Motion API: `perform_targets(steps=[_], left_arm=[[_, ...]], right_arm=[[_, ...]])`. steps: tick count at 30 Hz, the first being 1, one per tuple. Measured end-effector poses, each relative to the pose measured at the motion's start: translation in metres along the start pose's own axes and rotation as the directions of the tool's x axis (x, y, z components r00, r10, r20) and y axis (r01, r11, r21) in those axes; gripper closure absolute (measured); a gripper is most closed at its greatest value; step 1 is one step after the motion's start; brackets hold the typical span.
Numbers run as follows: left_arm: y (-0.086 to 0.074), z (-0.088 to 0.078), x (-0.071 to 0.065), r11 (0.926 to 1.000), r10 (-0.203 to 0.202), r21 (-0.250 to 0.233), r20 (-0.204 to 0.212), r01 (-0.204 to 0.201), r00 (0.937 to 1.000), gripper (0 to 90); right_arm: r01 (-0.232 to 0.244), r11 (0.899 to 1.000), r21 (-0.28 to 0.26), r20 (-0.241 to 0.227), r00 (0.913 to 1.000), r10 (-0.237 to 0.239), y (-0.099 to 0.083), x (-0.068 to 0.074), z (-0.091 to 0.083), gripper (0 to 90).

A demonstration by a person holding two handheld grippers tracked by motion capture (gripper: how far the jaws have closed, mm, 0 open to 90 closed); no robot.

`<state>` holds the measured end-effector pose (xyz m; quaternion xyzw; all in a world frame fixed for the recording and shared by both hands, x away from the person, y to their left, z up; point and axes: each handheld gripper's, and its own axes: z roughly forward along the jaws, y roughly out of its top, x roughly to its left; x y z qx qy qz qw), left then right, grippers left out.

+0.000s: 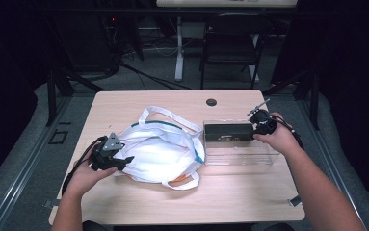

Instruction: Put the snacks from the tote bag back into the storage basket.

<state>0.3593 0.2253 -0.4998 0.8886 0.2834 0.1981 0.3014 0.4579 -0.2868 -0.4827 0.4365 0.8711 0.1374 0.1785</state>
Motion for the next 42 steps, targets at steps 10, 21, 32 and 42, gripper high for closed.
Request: perform_targets(steps=[10,21,32,42], left_arm=[[0.001,0.001,0.000,1.0000,0.001,0.001,0.003,-0.001,1.0000,40.0],[0.001,0.001,-0.001,1.0000,0.003,-0.004,0.002,-0.003,1.0000,40.0],[0.001,0.003,-0.001,0.9999,0.006,0.010,0.005,-0.006,1.0000,40.0],[0.001,0.002,0.000,1.0000,0.000,0.008,0.003,0.000,1.0000,40.0]], right_arm=[[0.013,1.000,-0.021,-0.007,0.9999,-0.013,0.008,0.012,-0.016,51.0],[0.040,0.998,-0.045,-0.010,0.9991,-0.041,0.014,0.027,-0.036,57.0],[0.088,0.991,-0.096,-0.044,0.9948,-0.092,0.013,0.050,-0.056,79.8],[0.116,0.981,-0.153,-0.090,0.9873,-0.131,0.011,0.074,-0.076,81.8]])
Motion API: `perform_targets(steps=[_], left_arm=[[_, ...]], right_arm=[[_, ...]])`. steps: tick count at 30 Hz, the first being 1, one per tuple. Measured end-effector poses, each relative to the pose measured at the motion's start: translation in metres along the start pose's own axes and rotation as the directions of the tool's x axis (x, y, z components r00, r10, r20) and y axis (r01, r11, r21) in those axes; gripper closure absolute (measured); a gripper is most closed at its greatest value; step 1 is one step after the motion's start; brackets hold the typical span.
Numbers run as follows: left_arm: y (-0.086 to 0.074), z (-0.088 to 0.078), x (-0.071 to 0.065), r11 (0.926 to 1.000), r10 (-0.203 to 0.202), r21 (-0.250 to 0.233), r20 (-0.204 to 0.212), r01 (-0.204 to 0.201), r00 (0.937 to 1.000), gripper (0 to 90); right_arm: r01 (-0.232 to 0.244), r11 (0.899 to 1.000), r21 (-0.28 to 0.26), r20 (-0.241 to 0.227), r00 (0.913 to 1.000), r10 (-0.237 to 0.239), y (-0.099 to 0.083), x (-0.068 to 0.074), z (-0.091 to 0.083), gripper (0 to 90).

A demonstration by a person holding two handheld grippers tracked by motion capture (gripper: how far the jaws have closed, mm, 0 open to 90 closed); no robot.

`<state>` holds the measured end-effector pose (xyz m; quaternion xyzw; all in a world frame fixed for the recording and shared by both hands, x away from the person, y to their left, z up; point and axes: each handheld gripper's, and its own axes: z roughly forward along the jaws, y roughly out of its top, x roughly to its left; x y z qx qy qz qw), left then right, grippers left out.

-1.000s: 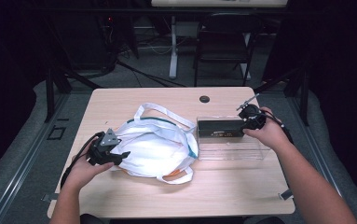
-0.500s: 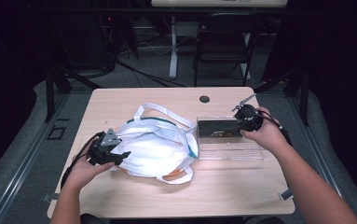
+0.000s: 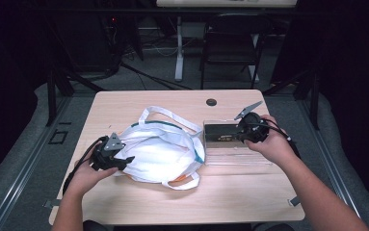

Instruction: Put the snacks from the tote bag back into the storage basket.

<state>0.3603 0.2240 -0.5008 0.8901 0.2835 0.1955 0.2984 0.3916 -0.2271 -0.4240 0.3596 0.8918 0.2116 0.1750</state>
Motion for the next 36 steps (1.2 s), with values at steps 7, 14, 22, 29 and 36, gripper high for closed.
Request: perform_targets(steps=[7,14,22,29,36], left_arm=[[0.000,0.000,0.000,1.0000,0.000,-0.003,0.001,0.000,1.0000,40.0],[0.000,0.000,0.000,1.0000,-0.001,-0.003,-0.001,0.001,1.0000,40.0],[0.000,0.000,0.000,1.0000,-0.002,-0.004,0.000,0.002,1.0000,40.0],[-0.001,-0.001,0.000,1.0000,0.000,-0.005,0.000,0.000,1.0000,40.0],[-0.001,-0.001,0.000,1.0000,-0.002,-0.005,-0.006,0.002,1.0000,40.0]], right_arm=[[0.030,0.998,-0.047,-0.025,0.9992,-0.031,-0.002,0.025,-0.004,80.7],[0.071,0.994,-0.086,-0.046,0.9961,-0.075,-0.008,0.050,-0.007,80.8],[0.101,0.990,-0.097,-0.019,0.9944,-0.104,-0.021,0.073,-0.001,80.8],[0.126,0.983,-0.132,-0.026,0.9911,-0.130,-0.025,0.095,0.008,80.8],[0.126,0.981,-0.149,-0.043,0.9900,-0.134,-0.027,0.112,0.025,80.8]])
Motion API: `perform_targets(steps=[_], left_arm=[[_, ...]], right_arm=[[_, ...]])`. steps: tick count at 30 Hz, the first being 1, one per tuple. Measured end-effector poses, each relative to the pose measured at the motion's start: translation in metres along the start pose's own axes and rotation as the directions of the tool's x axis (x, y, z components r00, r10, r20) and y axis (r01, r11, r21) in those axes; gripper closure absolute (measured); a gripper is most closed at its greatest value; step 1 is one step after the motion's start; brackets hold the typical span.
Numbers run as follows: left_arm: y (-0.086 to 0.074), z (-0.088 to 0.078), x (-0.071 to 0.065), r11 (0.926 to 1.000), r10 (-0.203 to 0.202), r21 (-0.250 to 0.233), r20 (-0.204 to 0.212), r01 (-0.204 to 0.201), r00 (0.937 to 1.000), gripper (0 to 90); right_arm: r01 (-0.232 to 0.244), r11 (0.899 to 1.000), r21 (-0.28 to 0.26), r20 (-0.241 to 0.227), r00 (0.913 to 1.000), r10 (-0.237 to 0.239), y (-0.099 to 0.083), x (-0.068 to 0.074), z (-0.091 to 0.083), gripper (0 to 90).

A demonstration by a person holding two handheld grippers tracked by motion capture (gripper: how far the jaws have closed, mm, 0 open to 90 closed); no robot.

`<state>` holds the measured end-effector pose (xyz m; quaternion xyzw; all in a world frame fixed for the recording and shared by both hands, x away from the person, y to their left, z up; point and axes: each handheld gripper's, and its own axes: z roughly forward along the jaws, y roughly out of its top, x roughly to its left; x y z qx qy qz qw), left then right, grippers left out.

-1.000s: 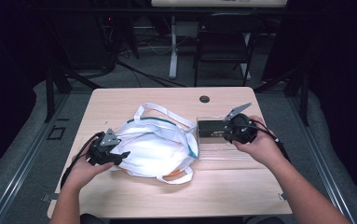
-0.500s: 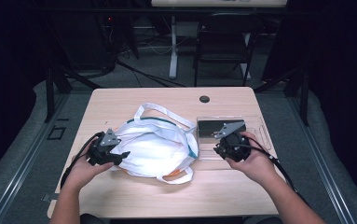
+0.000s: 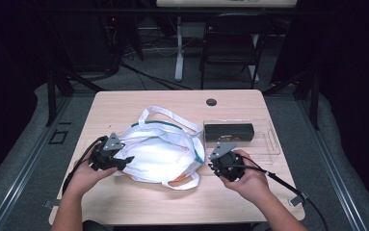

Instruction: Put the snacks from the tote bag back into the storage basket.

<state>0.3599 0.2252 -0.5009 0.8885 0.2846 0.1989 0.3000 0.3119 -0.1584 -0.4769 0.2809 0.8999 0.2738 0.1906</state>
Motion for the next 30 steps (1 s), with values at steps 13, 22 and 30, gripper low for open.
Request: perform_targets(steps=[13,22,30], left_arm=[[0.000,0.000,0.000,1.0000,0.001,0.001,-0.003,-0.001,1.0000,40.0],[-0.001,-0.002,0.001,0.9999,-0.008,-0.012,-0.005,0.007,1.0000,40.0],[-0.001,-0.001,0.001,1.0000,0.001,-0.003,-0.003,-0.001,1.0000,40.0]], right_arm=[[-0.002,0.998,-0.056,-0.010,1.0000,0.002,-0.006,0.025,0.022,80.1],[0.008,0.997,-0.080,0.004,1.0000,-0.008,-0.012,0.038,0.032,79.7],[0.008,0.994,-0.105,0.004,1.0000,-0.008,-0.015,0.046,0.031,79.1]])
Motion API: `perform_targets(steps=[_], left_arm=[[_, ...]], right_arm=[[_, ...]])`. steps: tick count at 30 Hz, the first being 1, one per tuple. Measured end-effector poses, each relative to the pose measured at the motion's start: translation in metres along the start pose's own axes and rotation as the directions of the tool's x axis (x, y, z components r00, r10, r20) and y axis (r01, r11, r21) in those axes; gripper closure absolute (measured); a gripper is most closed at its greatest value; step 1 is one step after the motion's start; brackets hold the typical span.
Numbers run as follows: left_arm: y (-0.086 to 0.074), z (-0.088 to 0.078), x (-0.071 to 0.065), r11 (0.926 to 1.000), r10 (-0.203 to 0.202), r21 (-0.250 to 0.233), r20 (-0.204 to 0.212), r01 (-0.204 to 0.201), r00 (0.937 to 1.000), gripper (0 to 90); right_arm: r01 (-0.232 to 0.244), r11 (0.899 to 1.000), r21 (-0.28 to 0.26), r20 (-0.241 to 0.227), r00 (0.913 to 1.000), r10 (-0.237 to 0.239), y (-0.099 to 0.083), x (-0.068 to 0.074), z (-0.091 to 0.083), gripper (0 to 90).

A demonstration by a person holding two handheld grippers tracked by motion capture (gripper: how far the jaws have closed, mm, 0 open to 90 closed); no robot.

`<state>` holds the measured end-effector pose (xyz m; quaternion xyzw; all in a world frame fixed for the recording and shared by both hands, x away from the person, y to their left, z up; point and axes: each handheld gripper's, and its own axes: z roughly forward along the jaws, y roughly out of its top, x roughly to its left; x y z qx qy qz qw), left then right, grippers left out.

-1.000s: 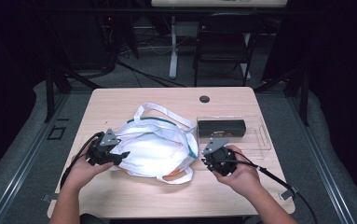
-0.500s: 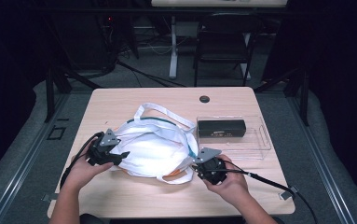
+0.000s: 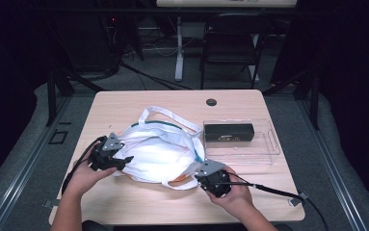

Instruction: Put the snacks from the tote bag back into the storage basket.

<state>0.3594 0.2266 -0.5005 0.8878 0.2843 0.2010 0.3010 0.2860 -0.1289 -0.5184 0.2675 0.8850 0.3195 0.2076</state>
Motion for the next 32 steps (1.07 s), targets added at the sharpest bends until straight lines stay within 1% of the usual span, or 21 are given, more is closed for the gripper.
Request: perform_targets(steps=[2,3,4,5,7,8,9,10,12,15,17,19,21,25,27,32], left_arm=[[0.000,0.000,0.000,1.0000,-0.001,0.002,-0.002,0.001,1.0000,40.0],[0.000,0.000,0.000,1.0000,-0.001,0.002,-0.003,0.001,1.0000,40.0],[0.000,0.001,0.000,1.0000,-0.001,0.002,-0.004,0.001,1.0000,40.0],[0.000,0.001,0.000,1.0000,-0.001,0.003,-0.004,0.001,1.0000,40.0],[-0.001,0.001,0.000,1.0000,0.001,0.005,-0.002,-0.001,1.0000,40.0],[-0.001,0.001,0.000,1.0000,0.001,0.004,-0.002,-0.001,1.0000,40.0],[0.000,0.001,0.000,1.0000,0.001,0.002,-0.006,-0.001,1.0000,40.0],[0.000,0.001,0.000,1.0000,0.000,0.002,-0.005,0.000,1.0000,40.0],[-0.001,0.001,0.000,1.0000,0.001,0.003,-0.003,-0.001,1.0000,40.0],[-0.001,0.001,0.000,1.0000,0.002,0.009,-0.006,-0.002,1.0000,40.0],[0.000,0.001,-0.001,1.0000,0.003,0.009,-0.001,-0.003,1.0000,40.0],[0.000,0.001,-0.001,1.0000,0.003,0.009,-0.001,-0.003,1.0000,40.0],[0.000,0.002,-0.001,0.9999,0.003,0.010,-0.005,-0.003,1.0000,40.0],[-0.001,0.001,0.000,1.0000,0.001,0.007,-0.005,-0.001,1.0000,40.0],[-0.001,0.001,0.000,1.0000,0.000,0.005,-0.006,0.000,1.0000,40.0],[-0.001,0.001,0.001,0.9999,0.000,0.011,-0.003,0.000,1.0000,40.0]], right_arm=[[0.003,1.000,0.000,-0.003,1.0000,-0.003,0.000,0.000,-0.002,78.9],[-0.002,1.000,-0.010,0.003,1.0000,0.002,-0.001,0.001,-0.002,78.9],[0.003,1.000,-0.007,0.004,1.0000,-0.003,-0.001,0.001,-0.003,78.7],[-0.008,1.000,-0.025,0.002,1.0000,0.008,-0.002,0.001,-0.003,78.5],[-0.029,0.999,-0.041,-0.012,0.9995,0.028,-0.005,-0.002,-0.005,78.4],[-0.059,0.997,-0.050,-0.028,0.9980,0.057,-0.007,-0.005,-0.005,78.7],[-0.067,0.996,-0.051,-0.020,0.9976,0.066,-0.008,-0.007,-0.007,80.3],[-0.046,0.998,-0.045,0.012,0.9989,0.046,-0.009,-0.009,-0.009,80.4],[-0.031,0.999,-0.044,0.035,0.9989,0.032,-0.009,-0.010,-0.012,79.9],[-0.068,0.995,-0.067,-0.001,0.9977,0.068,-0.010,-0.013,-0.014,78.6],[-0.069,0.996,-0.063,0.001,0.9976,0.069,-0.010,-0.014,-0.013,78.6],[-0.075,0.995,-0.065,0.001,0.9971,0.076,-0.012,-0.014,-0.012,78.4],[-0.072,0.996,-0.056,0.006,0.9974,0.072,-0.012,-0.015,-0.012,78.2],[-0.078,0.995,-0.067,0.004,0.9969,0.078,-0.012,-0.015,-0.012,78.0],[-0.075,0.995,-0.063,0.004,0.9972,0.075,-0.012,-0.015,-0.012,77.6],[-0.082,0.995,-0.065,0.001,0.9967,0.082,-0.014,-0.016,-0.011,74.3]])
